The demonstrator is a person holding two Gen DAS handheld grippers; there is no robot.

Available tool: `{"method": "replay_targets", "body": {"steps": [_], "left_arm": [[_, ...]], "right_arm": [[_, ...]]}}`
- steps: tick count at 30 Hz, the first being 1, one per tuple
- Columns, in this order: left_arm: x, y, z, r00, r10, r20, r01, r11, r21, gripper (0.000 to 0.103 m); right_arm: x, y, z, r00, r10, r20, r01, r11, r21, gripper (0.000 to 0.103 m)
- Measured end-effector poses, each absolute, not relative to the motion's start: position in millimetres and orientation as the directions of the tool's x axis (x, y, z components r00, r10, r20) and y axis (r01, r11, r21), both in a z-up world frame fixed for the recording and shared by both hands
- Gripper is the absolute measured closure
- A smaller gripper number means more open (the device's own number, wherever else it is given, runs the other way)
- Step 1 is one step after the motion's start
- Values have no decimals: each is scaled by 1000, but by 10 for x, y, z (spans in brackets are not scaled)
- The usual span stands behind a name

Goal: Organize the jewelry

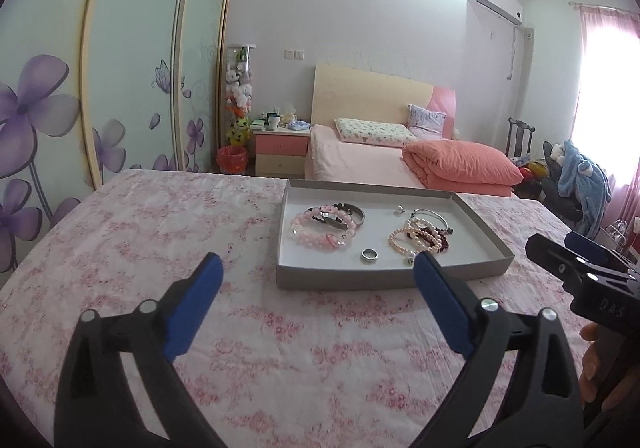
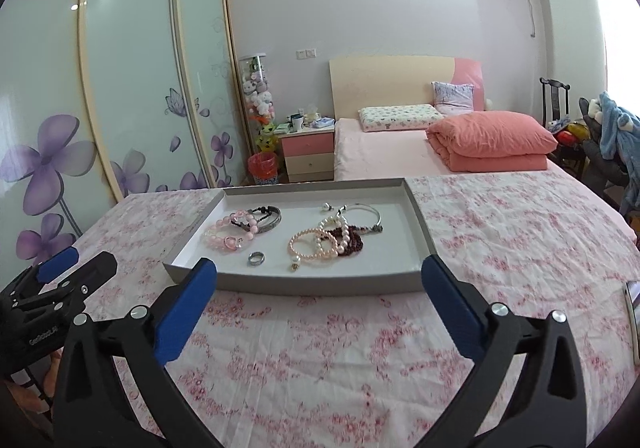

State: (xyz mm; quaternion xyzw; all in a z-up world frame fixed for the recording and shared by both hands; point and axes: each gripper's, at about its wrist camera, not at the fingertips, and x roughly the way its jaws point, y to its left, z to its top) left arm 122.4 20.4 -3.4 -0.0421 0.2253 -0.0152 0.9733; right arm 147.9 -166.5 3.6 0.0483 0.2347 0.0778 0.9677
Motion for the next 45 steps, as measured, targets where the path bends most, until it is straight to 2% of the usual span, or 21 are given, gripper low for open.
{"method": "replay_targets", "body": {"steps": [8, 19, 45], "left_arm": [[1008, 211, -73, 905, -23, -425, -6, 998, -66, 4], [805, 269, -53, 916, -22, -400, -12, 997, -82, 4], [765, 219, -29, 916, -51, -397, 12, 995, -98, 4]], "right_arm": [[1165, -1665, -11, 905, 142, -401, -120, 990, 79, 2], [939, -1715, -58, 914, 161, -373, -134, 986, 99, 2], [951, -1741, -50, 912, 168, -373, -131, 984, 124, 2]]}}
